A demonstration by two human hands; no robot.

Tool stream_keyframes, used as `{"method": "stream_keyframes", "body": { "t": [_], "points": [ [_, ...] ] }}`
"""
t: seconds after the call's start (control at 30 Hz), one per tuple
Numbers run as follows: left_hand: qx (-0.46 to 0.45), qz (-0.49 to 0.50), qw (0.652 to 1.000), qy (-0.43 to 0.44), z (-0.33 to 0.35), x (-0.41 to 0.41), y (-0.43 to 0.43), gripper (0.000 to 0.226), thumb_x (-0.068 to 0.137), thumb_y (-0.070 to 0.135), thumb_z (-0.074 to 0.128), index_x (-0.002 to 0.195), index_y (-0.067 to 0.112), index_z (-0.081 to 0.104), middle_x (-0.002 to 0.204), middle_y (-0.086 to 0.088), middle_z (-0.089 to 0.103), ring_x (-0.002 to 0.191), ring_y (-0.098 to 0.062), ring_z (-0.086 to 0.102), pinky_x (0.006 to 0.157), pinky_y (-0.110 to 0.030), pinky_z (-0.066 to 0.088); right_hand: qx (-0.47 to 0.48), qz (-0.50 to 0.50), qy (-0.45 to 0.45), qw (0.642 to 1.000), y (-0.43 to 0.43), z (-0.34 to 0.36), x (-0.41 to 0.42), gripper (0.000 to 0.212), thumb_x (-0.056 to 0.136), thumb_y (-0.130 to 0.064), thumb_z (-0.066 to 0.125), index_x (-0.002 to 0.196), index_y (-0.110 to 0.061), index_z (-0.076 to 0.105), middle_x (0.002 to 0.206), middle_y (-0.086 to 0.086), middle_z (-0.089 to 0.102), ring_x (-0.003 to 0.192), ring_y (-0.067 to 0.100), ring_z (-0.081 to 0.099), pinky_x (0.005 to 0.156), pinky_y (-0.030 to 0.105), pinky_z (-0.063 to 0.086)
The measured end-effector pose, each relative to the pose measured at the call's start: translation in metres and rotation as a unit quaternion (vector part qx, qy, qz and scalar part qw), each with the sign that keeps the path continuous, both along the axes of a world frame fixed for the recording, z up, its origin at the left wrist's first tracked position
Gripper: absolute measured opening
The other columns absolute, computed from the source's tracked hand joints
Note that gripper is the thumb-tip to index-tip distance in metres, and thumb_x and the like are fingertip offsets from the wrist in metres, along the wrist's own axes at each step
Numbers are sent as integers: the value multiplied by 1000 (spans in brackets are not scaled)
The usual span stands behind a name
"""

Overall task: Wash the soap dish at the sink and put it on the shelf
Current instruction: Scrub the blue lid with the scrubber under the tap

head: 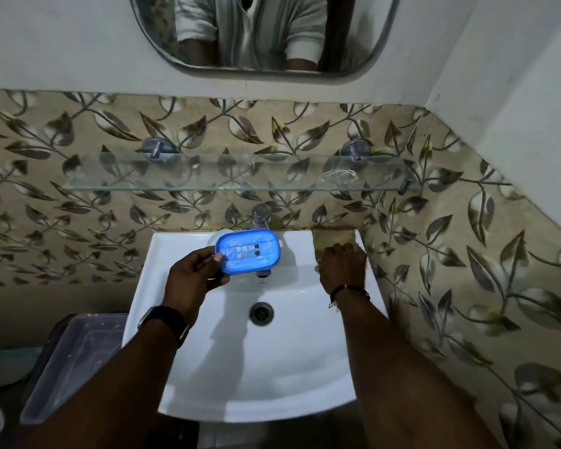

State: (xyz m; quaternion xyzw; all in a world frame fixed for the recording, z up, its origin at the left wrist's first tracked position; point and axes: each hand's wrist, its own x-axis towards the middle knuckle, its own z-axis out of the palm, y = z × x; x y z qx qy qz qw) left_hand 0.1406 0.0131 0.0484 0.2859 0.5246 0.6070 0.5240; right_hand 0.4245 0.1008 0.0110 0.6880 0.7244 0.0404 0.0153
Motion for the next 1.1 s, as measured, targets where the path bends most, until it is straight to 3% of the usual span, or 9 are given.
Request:
{"method": "stream_keyframes", "body": {
  "t": [0.23,0.4,0.47,0.57,0.63,0.77,0.87,1.0,1.1],
  "points": [
    [13,-8,1000,3,6,2,-5,14,90,9,68,103,9,71,89,-12,73,78,-25,65,68,-30,60,63,-21,62,996,7,-18,6,26,73,-3,64,96,-14,70,102,10,64,108,35,56,94,45,37],
    [11,-8,1000,-1,8,8,-5,13,89,8,68,101,9,71,90,-15,71,80,-27,66,68,-31,60,116,-105,160,975,7,-4,9,19,90,-17,54,101,-9,67,106,13,65,108,37,55,88,46,40],
    [14,-13,1000,-5,12,14,-5,12,90,5,68,101,9,71,89,-16,69,78,-25,67,67,-31,60,183,-149,294,926,3,14,11,19,90,-14,55,100,-4,68,102,21,67,102,41,59,85,46,43],
    [27,-9,999,-24,20,21,-6,11,89,3,68,95,11,71,82,-12,69,73,-22,72,67,-34,61,254,-160,523,798,-11,53,2,16,91,-11,55,101,-1,64,98,20,69,91,37,62,69,31,39],
    [32,-14,999,-34,25,26,-8,10,89,4,68,98,9,70,84,-14,68,75,-24,73,68,-36,61,305,-118,580,746,-27,83,-11,19,92,-15,54,103,-2,62,93,13,68,85,27,60,66,25,34],
    [46,-28,998,-45,35,40,-12,8,90,6,68,97,8,69,82,-10,72,72,-21,71,67,-33,60,352,149,392,837,-69,121,-52,16,87,-18,53,96,-9,63,87,11,67,80,27,55,72,35,41],
    [57,-56,996,-45,45,46,-17,17,91,6,66,107,1,67,90,-15,73,76,-22,72,70,-35,61,261,333,168,890,-89,116,-75,22,89,-17,54,106,-14,66,103,6,68,93,30,60,83,41,45],
    [60,-73,994,-47,52,45,-24,22,94,6,63,114,-2,64,95,-17,73,79,-25,72,73,-41,61,204,314,245,894,-104,105,-87,28,91,-11,55,116,-14,68,121,4,66,110,26,59,89,40,48],
    [69,-86,992,-62,57,38,-29,12,94,5,62,106,5,67,90,-12,75,76,-24,73,67,-39,61,209,319,187,905,-104,110,-87,31,92,-19,51,121,-22,63,130,-2,60,116,24,53,91,40,43]
  ]
}}
